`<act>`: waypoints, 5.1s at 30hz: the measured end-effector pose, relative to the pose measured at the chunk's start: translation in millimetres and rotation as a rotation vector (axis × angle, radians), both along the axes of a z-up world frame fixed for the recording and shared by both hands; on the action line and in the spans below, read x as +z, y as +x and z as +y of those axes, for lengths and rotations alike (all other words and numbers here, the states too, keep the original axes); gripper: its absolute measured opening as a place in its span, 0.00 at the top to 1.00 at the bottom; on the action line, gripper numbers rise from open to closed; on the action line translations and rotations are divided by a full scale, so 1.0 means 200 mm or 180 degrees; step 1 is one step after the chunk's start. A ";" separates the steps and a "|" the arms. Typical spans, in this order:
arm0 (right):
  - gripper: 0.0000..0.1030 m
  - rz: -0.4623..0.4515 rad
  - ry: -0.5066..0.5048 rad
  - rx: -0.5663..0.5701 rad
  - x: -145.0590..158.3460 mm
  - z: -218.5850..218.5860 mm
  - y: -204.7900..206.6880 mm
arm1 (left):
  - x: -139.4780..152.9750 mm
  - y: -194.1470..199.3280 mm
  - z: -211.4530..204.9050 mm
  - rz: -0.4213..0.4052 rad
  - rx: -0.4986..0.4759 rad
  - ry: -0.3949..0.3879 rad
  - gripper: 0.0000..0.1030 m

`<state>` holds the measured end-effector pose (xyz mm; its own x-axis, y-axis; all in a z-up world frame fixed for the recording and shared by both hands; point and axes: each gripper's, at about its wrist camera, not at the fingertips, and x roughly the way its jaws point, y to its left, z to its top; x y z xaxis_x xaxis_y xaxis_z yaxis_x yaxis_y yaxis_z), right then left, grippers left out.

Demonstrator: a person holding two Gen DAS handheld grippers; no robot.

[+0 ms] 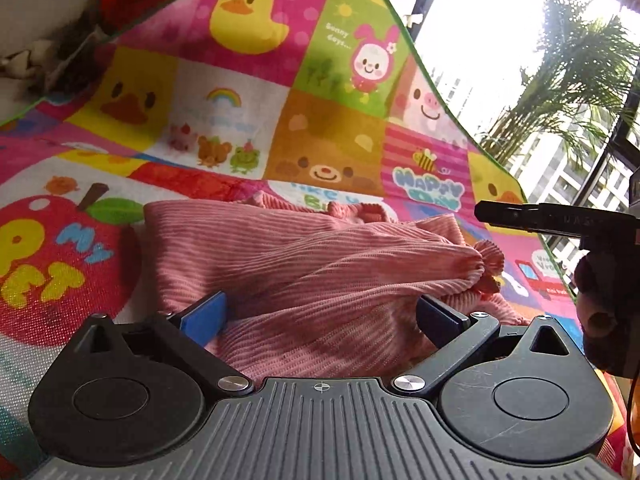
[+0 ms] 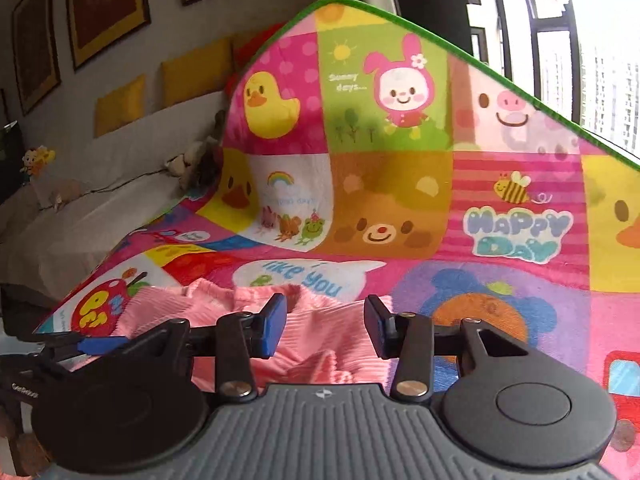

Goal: Fold clothes

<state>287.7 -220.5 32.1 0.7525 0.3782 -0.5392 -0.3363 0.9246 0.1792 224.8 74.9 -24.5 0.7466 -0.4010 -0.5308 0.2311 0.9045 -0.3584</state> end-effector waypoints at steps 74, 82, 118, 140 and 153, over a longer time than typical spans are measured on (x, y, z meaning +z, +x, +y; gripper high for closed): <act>0.92 -0.0423 -0.0528 0.1237 0.18 0.11 -1.00 | 0.69 -0.51 0.20 -0.0359 0.0437 -0.0184 0.00; 0.42 -0.0598 0.0109 0.0808 0.30 -0.23 -1.18 | 0.36 -0.72 0.20 0.0250 0.0239 -0.0287 0.00; 0.37 -0.0096 0.0063 0.0515 -0.01 -0.20 -1.25 | 0.27 -1.04 0.16 0.0067 0.0009 0.0061 0.19; 0.03 -0.0908 -0.1151 0.1267 -0.04 0.21 -1.28 | 0.27 -0.92 -0.06 -0.0055 -0.0279 0.0037 0.11; 0.00 -0.0377 -0.0910 0.0396 -0.18 -0.01 -1.10 | 0.08 -0.87 -0.37 0.0185 -0.0797 0.0316 0.09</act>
<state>68.7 -223.1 -4.4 0.7738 0.3171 -0.5483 -0.4527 0.8824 -0.1286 51.3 0.1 -7.9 0.5981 -0.5130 -0.6157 0.4335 0.8532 -0.2899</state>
